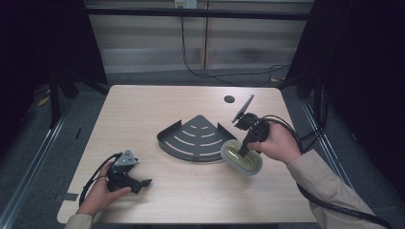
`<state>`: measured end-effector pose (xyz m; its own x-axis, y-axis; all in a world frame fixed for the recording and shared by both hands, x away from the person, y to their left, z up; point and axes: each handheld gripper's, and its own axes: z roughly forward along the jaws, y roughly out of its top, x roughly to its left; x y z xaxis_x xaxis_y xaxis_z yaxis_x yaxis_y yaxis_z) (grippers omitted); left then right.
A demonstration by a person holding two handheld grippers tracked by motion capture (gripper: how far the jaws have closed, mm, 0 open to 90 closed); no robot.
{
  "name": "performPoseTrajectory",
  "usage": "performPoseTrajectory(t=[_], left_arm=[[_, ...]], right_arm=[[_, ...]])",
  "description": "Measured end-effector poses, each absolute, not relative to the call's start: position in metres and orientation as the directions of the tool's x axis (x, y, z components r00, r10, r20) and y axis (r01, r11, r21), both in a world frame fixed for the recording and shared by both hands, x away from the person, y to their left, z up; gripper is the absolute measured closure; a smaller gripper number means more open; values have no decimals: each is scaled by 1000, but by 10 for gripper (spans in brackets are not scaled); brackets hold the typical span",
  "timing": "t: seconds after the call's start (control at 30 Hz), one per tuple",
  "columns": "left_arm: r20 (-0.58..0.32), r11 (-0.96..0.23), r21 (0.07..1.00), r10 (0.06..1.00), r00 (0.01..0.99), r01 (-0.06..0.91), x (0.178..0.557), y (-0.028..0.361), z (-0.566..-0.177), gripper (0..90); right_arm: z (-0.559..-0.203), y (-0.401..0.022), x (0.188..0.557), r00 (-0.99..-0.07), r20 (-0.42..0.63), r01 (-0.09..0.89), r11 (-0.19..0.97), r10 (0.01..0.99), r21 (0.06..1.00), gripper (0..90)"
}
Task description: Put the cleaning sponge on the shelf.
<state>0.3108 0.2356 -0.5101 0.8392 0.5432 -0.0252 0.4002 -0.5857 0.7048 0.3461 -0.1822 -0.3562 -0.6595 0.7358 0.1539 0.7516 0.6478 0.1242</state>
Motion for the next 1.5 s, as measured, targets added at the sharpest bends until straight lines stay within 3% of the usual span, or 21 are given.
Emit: performPoseTrajectory(t=[1.5], left_arm=[[-23,-588,703,544,839,400,311,235,-510,1]], right_arm=[[-343,-171,392,-629,149,776,607,763,172,717]])
